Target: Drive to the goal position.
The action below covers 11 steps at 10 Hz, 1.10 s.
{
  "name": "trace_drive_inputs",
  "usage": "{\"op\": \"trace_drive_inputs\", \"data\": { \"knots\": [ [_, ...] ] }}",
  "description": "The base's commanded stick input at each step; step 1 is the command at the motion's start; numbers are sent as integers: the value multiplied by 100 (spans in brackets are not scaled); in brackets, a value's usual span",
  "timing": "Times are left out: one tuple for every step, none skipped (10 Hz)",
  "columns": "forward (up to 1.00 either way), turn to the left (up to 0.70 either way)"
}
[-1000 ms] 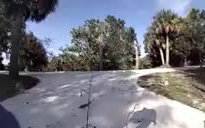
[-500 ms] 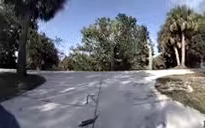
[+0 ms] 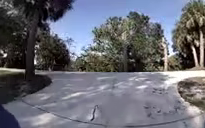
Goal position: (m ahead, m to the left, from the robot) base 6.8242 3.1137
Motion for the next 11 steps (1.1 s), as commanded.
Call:
{"op": "trace_drive_inputs", "data": {
  "knots": [
    [100, 0],
    [100, 0],
    [100, 0],
    [100, 0],
    [100, 0],
    [100, 0],
    [100, 0],
    [100, 0],
    [100, 0],
    [100, 0],
    [100, 19]
  ]
}}
